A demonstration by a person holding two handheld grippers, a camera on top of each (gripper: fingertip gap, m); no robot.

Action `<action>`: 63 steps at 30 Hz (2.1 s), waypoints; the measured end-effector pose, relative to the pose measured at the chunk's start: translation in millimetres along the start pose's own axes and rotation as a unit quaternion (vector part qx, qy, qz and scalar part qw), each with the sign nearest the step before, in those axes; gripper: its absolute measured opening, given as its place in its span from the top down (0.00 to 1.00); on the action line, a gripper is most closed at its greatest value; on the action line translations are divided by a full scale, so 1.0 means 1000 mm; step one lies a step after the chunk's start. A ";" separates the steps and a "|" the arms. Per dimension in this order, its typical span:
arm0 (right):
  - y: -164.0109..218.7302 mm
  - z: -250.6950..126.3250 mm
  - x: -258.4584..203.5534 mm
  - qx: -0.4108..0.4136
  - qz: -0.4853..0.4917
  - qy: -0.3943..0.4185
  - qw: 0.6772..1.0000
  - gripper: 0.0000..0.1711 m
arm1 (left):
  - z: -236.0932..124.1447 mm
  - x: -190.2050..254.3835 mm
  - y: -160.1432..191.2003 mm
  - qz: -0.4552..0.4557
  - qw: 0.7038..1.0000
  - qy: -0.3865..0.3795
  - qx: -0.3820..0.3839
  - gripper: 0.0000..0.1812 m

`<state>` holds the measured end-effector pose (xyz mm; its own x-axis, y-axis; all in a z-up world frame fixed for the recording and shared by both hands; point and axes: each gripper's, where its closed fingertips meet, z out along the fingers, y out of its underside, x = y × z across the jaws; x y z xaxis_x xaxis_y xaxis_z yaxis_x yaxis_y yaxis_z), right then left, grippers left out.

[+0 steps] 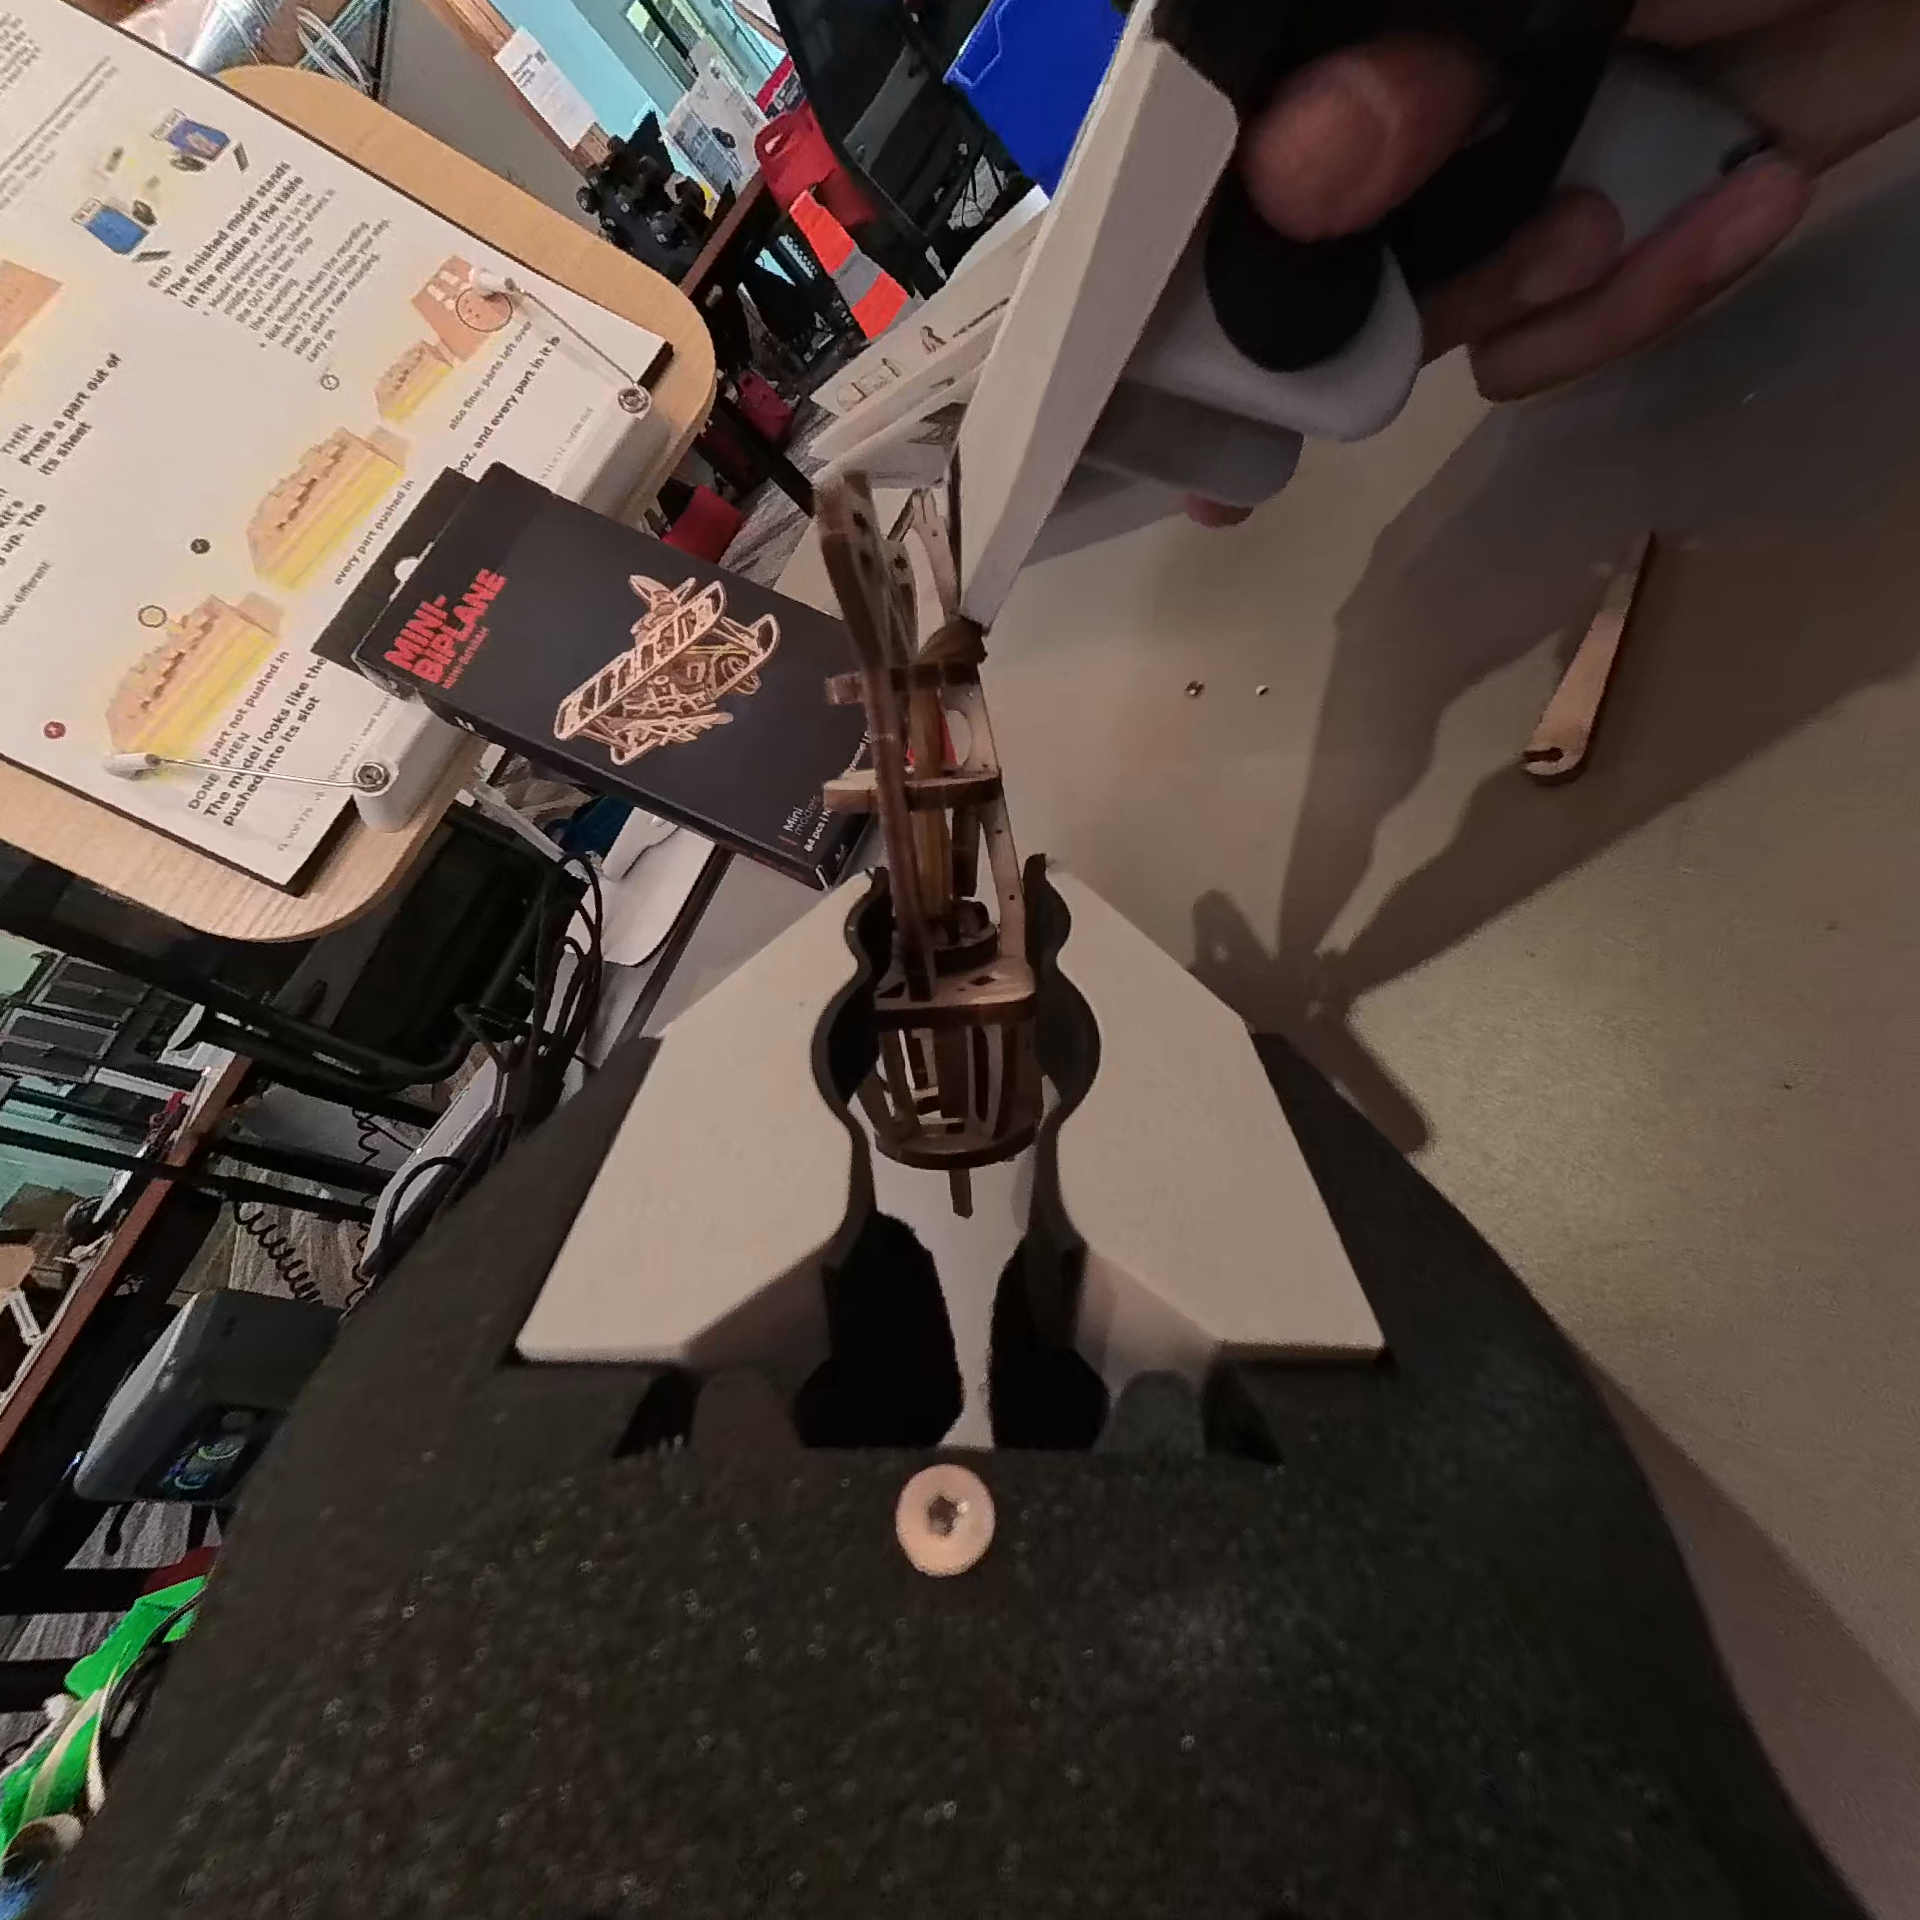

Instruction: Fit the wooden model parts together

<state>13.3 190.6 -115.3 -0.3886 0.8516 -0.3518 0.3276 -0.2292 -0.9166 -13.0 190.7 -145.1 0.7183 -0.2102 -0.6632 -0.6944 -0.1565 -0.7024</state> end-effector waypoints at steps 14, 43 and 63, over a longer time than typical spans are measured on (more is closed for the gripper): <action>0.004 0.000 0.005 -0.013 -0.019 0.019 1.000 1.00 | 0.001 0.000 0.003 -0.001 1.000 0.001 -0.006 0.87; 0.004 0.002 0.003 -0.014 -0.014 0.019 1.000 1.00 | 0.001 -0.002 0.001 0.005 1.000 -0.006 -0.002 0.88; -0.022 -0.019 0.012 0.092 -0.131 0.038 0.986 0.91 | -0.023 -0.049 -0.019 -0.187 0.974 -0.024 0.129 0.87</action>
<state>18.1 215.1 -96.1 -0.3714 0.9242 -0.0895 0.0595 -0.0725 -0.9956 -36.4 181.4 -93.5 0.9242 -0.1389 -0.3558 -0.3545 0.0345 -0.9344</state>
